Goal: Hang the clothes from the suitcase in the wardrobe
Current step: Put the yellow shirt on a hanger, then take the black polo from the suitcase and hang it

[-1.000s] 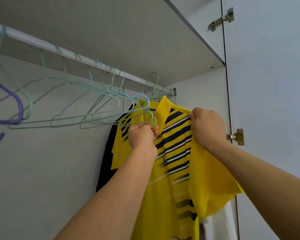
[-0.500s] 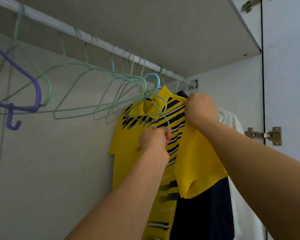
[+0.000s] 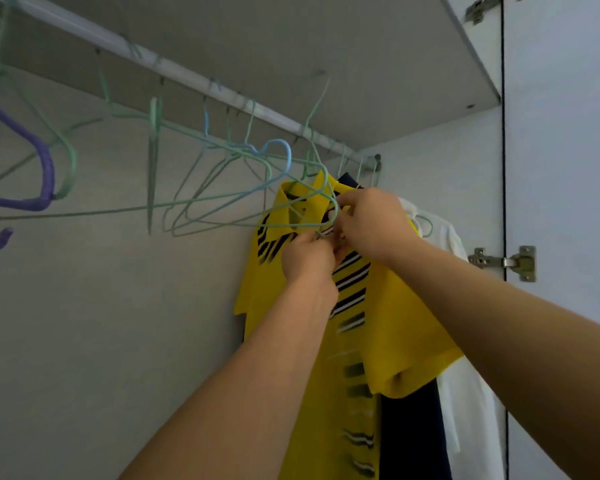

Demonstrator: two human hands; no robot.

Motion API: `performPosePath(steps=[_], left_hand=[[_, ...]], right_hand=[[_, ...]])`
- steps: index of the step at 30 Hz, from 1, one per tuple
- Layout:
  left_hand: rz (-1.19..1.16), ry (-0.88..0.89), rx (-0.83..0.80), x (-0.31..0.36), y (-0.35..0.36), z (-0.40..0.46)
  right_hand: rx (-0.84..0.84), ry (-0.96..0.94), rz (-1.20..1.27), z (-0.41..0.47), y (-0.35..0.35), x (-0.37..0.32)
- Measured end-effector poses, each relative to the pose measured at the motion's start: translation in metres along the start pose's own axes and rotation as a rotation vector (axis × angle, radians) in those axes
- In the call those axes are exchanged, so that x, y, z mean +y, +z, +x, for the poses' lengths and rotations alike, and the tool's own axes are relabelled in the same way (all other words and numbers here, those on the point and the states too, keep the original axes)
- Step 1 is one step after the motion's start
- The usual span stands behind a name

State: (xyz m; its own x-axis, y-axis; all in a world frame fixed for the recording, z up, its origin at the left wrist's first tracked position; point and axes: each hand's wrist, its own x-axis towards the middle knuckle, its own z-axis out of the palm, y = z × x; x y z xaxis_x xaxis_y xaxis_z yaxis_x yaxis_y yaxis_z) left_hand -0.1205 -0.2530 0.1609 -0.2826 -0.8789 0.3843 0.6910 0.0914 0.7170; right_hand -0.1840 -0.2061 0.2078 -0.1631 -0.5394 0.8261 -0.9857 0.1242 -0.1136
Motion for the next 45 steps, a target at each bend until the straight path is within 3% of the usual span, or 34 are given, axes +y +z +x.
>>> performPosePath(steps=[6, 11, 14, 18, 23, 36, 39, 45], left_hand=[[-0.02, -0.159, -0.146, -0.029, 0.006, -0.032], [0.071, -0.19, -0.14, -0.058, 0.023, -0.058], [0.132, -0.197, -0.175, -0.077, 0.042, -0.078], [0.024, -0.23, -0.216, -0.09, 0.076, -0.117], [0.042, -0.312, -0.311, -0.112, 0.128, -0.195], [0.109, -0.748, -0.59, -0.2, 0.243, -0.465], [0.221, -0.905, -0.641, -0.24, 0.246, -0.505], [0.223, -1.206, -0.617, -0.325, 0.234, -0.572]], right_hand=[[0.026, 0.165, -0.137, -0.029, -0.01, 0.035], [0.042, 0.238, -0.15, -0.086, -0.031, 0.081], [0.117, 0.326, -0.167, -0.126, -0.058, 0.108], [0.261, 0.346, -0.177, -0.176, -0.101, 0.134], [0.286, 0.479, -0.219, -0.261, -0.17, 0.171], [-0.094, 0.686, -0.519, -0.526, -0.401, 0.248], [-0.177, 0.84, -0.482, -0.581, -0.427, 0.264], [-0.303, 1.05, -0.409, -0.675, -0.443, 0.287]])
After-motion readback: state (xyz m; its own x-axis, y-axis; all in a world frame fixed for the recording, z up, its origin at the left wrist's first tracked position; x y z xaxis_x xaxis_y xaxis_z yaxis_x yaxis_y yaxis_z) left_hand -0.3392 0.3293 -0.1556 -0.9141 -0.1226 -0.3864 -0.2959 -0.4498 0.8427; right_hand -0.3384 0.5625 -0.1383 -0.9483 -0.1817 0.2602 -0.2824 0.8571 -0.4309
